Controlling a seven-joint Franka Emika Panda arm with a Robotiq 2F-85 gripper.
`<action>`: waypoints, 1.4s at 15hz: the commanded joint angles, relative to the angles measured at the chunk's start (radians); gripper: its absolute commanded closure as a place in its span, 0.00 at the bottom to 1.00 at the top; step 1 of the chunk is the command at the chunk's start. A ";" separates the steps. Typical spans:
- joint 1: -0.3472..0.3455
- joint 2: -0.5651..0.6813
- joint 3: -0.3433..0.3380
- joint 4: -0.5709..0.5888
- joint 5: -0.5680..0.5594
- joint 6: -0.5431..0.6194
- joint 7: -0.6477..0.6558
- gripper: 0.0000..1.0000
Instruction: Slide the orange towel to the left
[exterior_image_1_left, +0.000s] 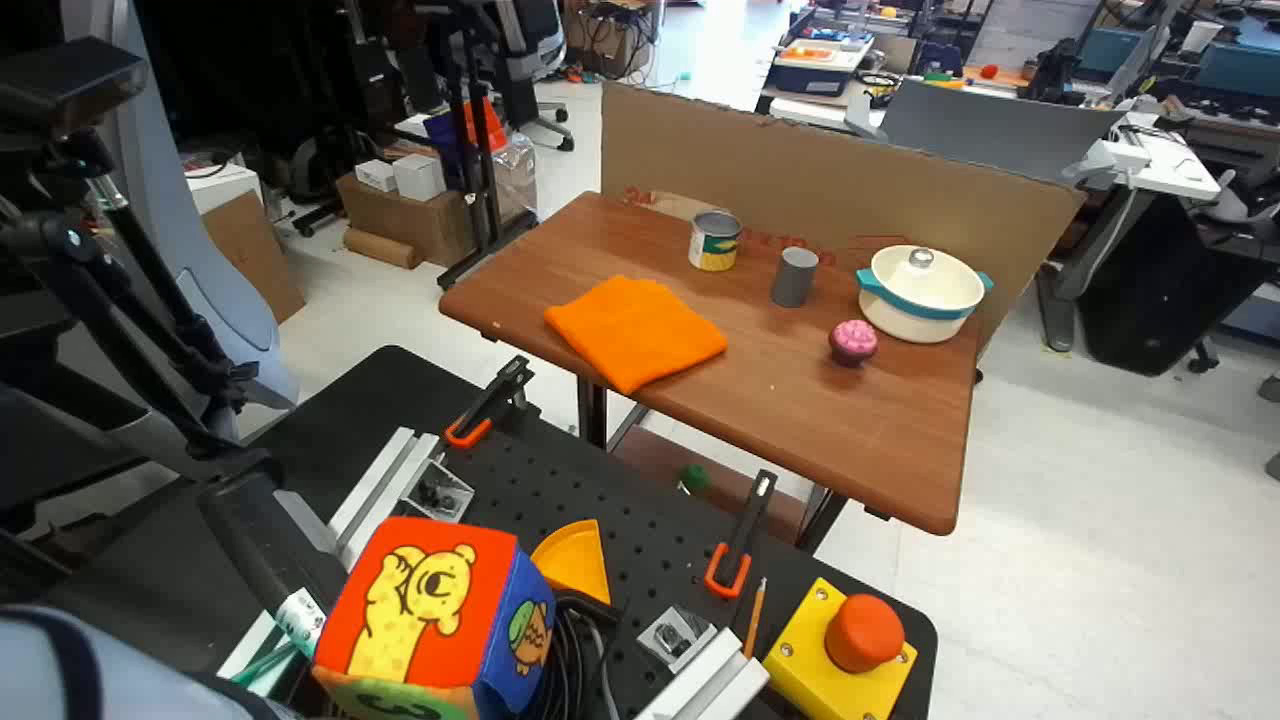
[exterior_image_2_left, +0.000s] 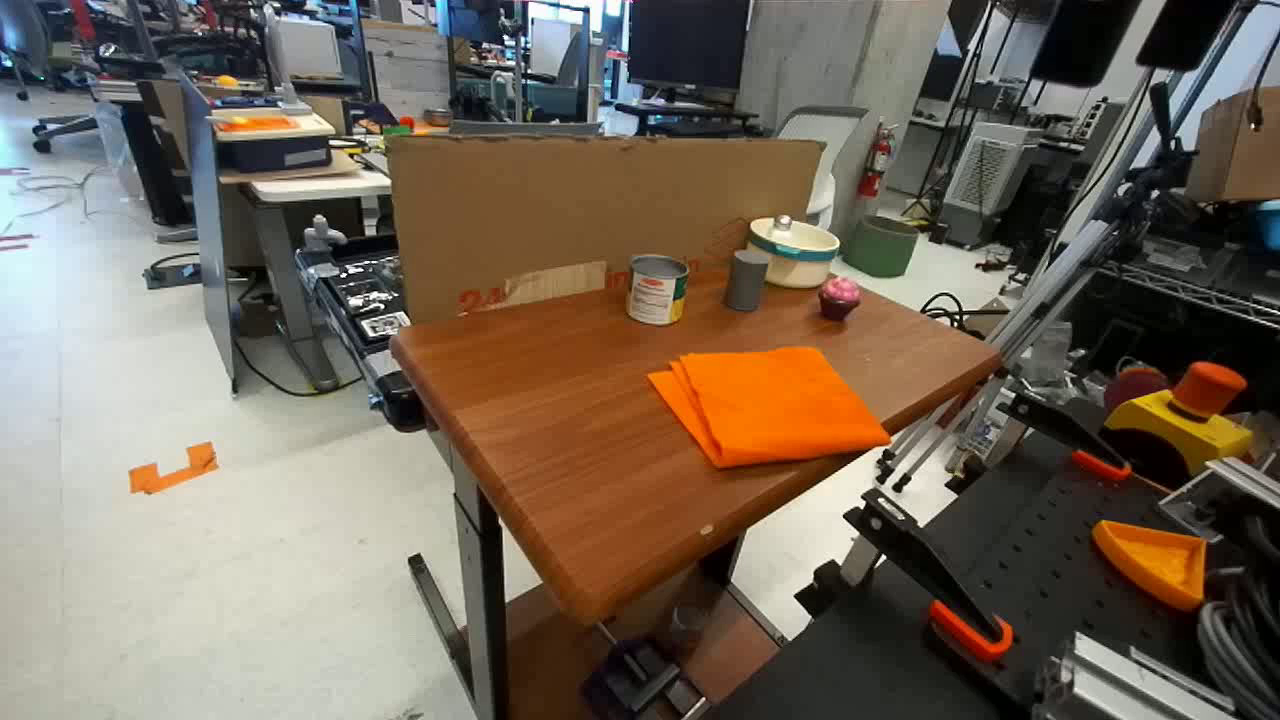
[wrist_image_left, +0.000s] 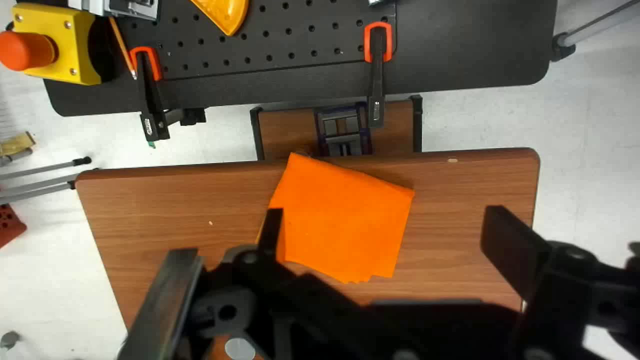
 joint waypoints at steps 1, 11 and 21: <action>0.021 0.004 -0.021 0.001 -0.013 -0.002 0.010 0.00; 0.021 0.004 -0.021 0.001 -0.013 -0.002 0.010 0.00; -0.060 0.122 -0.046 0.058 -0.078 0.085 0.053 0.00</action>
